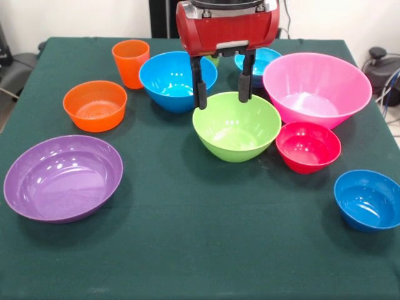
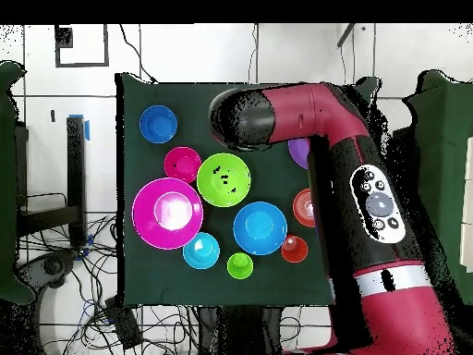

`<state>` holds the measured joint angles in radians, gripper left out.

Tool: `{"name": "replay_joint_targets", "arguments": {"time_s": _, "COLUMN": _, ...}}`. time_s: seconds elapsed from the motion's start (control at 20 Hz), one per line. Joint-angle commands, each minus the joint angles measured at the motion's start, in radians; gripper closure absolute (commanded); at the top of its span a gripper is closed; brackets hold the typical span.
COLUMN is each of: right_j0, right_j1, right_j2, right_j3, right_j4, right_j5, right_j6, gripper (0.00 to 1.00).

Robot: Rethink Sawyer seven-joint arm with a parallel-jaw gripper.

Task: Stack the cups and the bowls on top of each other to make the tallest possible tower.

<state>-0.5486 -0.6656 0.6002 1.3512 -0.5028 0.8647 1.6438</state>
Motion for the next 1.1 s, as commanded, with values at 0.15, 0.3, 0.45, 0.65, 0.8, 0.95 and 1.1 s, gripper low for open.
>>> {"name": "replay_joint_targets", "arguments": {"time_s": 0.15, "right_j0": -0.022, "right_j1": 0.015, "right_j2": -0.069, "right_j3": 0.153, "right_j4": -0.014, "right_j5": -0.081, "right_j6": 0.060, "gripper": 0.00}}
{"name": "replay_joint_targets", "arguments": {"time_s": 0.3, "right_j0": -0.034, "right_j1": 0.007, "right_j2": -0.066, "right_j3": 0.175, "right_j4": -0.004, "right_j5": -0.103, "right_j6": 0.065, "gripper": 0.00}}
{"name": "replay_joint_targets", "arguments": {"time_s": 0.45, "right_j0": -0.051, "right_j1": 0.007, "right_j2": -0.055, "right_j3": 0.210, "right_j4": 0.029, "right_j5": -0.129, "right_j6": 0.086, "gripper": 0.00}}
{"name": "replay_joint_targets", "arguments": {"time_s": 0.65, "right_j0": -0.060, "right_j1": -0.007, "right_j2": -0.048, "right_j3": 0.250, "right_j4": 0.070, "right_j5": -0.137, "right_j6": 0.103, "gripper": 0.00}}
{"name": "replay_joint_targets", "arguments": {"time_s": 0.8, "right_j0": -0.056, "right_j1": -0.020, "right_j2": -0.052, "right_j3": 0.263, "right_j4": 0.092, "right_j5": -0.134, "right_j6": 0.105, "gripper": 0.00}}
{"name": "replay_joint_targets", "arguments": {"time_s": 0.95, "right_j0": -0.053, "right_j1": -0.029, "right_j2": -0.057, "right_j3": 0.268, "right_j4": 0.104, "right_j5": -0.128, "right_j6": 0.100, "gripper": 0.00}}
{"name": "replay_joint_targets", "arguments": {"time_s": 1.1, "right_j0": -0.050, "right_j1": -0.032, "right_j2": -0.064, "right_j3": 0.272, "right_j4": 0.116, "right_j5": -0.124, "right_j6": 0.097, "gripper": 0.00}}
